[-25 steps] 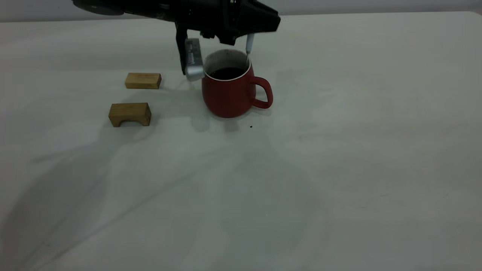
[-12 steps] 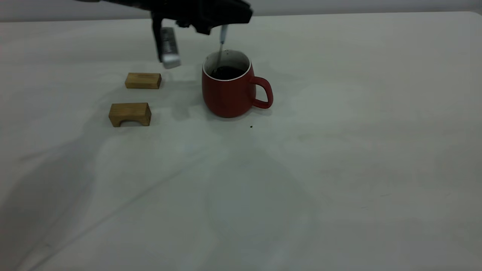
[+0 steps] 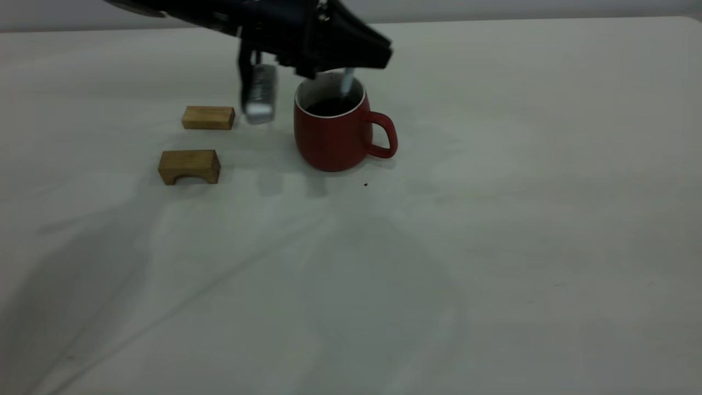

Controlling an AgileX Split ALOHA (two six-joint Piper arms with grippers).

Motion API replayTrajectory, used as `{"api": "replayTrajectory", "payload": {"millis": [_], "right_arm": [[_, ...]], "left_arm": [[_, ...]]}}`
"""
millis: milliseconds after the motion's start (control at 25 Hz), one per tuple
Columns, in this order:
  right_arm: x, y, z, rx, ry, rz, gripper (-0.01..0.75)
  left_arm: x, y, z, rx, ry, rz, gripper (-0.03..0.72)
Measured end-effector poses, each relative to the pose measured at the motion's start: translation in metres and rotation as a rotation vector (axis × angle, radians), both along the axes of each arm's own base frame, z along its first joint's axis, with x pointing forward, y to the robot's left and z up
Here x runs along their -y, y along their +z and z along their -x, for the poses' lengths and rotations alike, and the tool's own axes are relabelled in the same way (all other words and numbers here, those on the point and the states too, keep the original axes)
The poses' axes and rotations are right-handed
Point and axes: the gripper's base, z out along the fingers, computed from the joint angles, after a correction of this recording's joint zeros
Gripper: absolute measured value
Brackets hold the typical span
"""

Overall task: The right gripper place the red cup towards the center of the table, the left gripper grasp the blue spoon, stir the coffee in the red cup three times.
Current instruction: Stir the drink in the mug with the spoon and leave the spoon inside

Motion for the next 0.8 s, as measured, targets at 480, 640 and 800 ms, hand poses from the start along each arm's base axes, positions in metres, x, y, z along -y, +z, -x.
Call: {"api": "replayTrajectory", "payload": {"millis": [480,640,800], "right_arm": [[0.000,0.000,0.000,0.000,0.000,0.000,0.541],[0.000,0.000,0.000,0.000,0.000,0.000,0.541],[0.000,0.000,0.000,0.000,0.000,0.000,0.541]], "left_arm": [[0.002,0.000,-0.017,0.110,0.166,0.061,0.125],[0.025,-0.006,-0.007,0.103,0.120,0.073,0.125],[0.024,-0.006,-0.001,0.052,0.071,0.061,0.123]]}}
